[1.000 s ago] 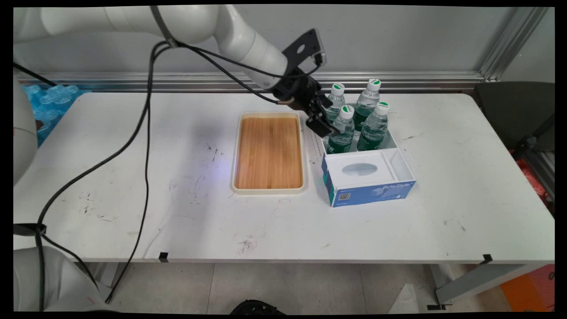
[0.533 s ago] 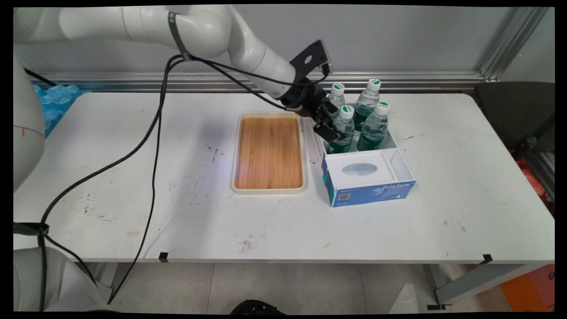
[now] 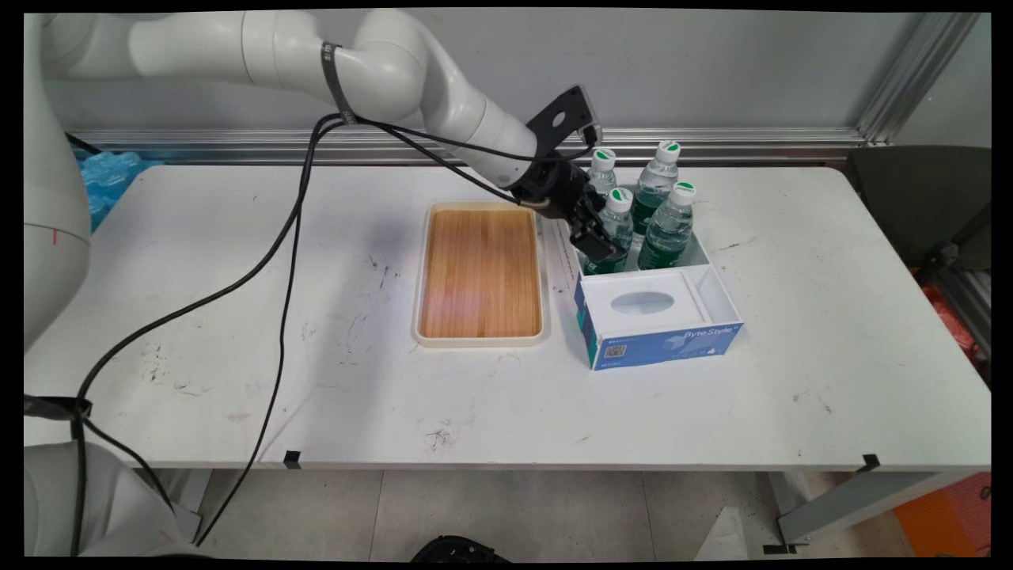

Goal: Pick up the green bottle from the white box, then place the picked object on the tray

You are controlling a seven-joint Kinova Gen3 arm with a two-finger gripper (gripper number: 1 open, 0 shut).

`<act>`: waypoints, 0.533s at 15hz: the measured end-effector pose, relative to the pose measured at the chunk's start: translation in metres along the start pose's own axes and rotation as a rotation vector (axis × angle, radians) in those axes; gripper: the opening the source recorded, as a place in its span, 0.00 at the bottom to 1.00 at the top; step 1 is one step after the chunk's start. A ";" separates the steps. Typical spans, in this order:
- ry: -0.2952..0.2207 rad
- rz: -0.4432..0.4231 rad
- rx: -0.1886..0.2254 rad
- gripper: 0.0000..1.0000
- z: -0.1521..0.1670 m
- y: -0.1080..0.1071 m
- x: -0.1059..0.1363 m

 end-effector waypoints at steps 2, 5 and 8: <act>0.005 -0.008 -0.004 0.00 0.003 0.000 -0.001; 0.010 -0.020 -0.007 0.00 0.006 0.000 -0.002; 0.017 -0.034 -0.006 0.00 0.006 -0.001 -0.002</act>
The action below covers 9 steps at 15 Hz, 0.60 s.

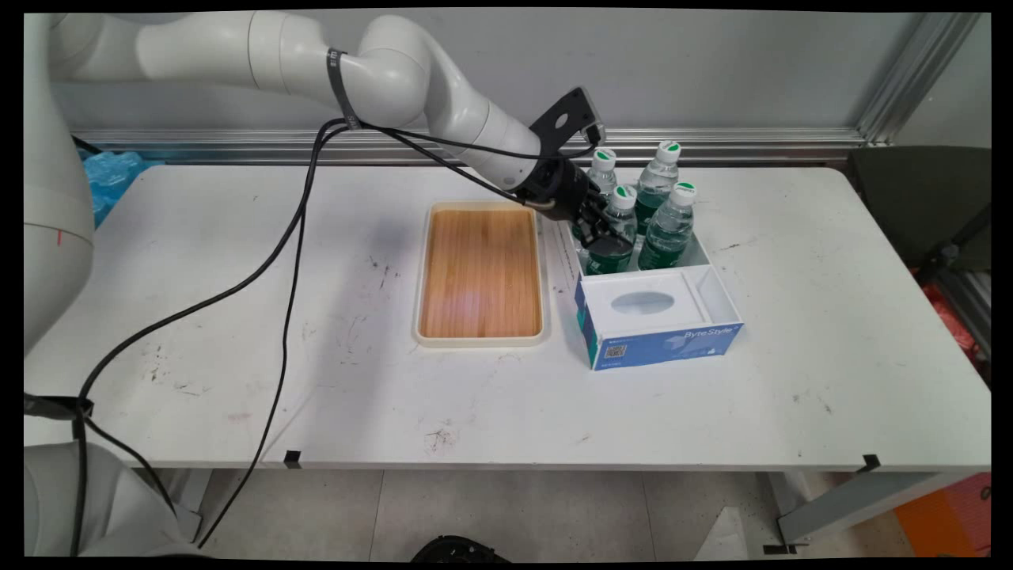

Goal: Place the picked object on the tray

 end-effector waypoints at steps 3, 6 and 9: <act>0.019 -0.009 0.002 0.00 -0.008 -0.002 0.009; 0.036 -0.007 0.004 0.00 -0.023 -0.002 0.023; 0.035 0.007 0.003 0.00 -0.047 0.000 0.036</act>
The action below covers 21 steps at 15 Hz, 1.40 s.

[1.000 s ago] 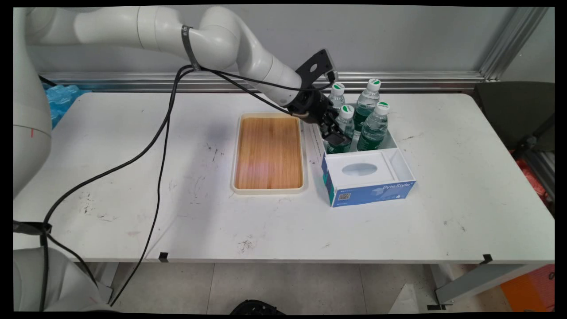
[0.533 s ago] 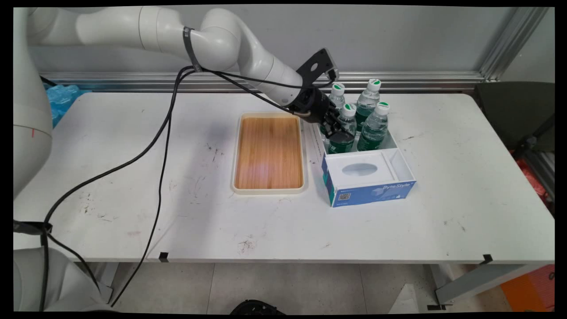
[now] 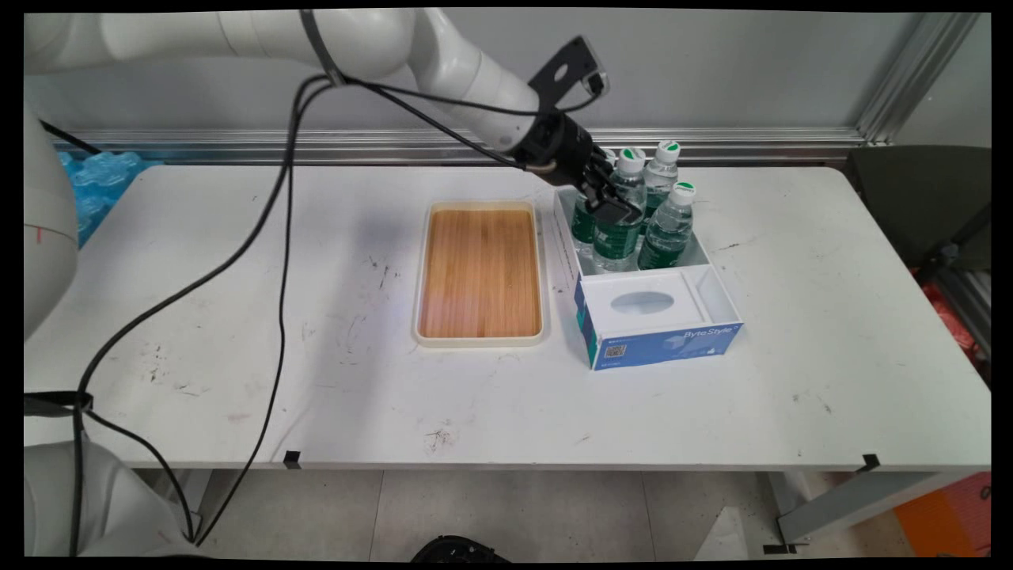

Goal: Place the picked object on the tray

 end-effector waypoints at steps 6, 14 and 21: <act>-0.048 0.092 0.011 0.00 -0.064 0.009 0.001; -0.115 0.124 0.017 0.00 -0.128 0.019 -0.050; -0.104 0.126 -0.008 0.00 -0.125 0.015 -0.085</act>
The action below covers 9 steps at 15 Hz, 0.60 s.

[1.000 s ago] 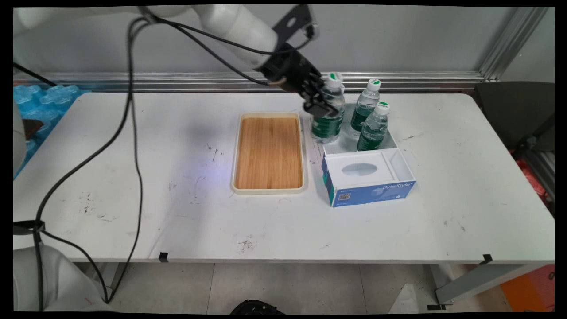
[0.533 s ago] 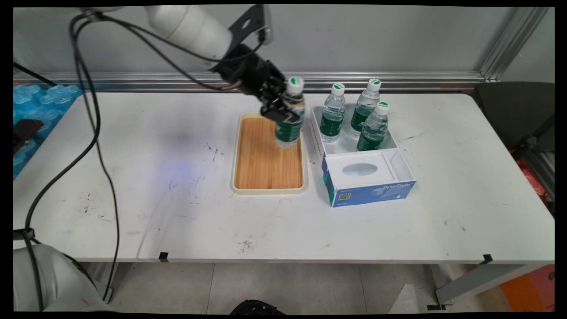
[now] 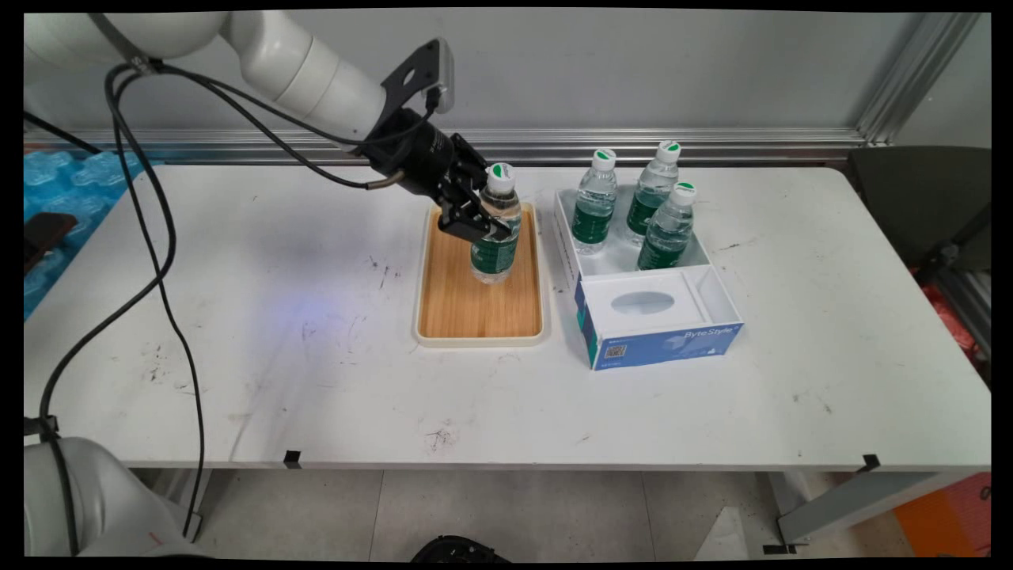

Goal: Place the picked object on the tray

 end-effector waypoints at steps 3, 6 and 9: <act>0.009 0.000 -0.005 0.00 0.010 -0.004 -0.010; 0.016 0.000 -0.009 0.00 0.018 -0.007 -0.015; 0.026 0.002 -0.017 0.00 0.026 -0.008 -0.018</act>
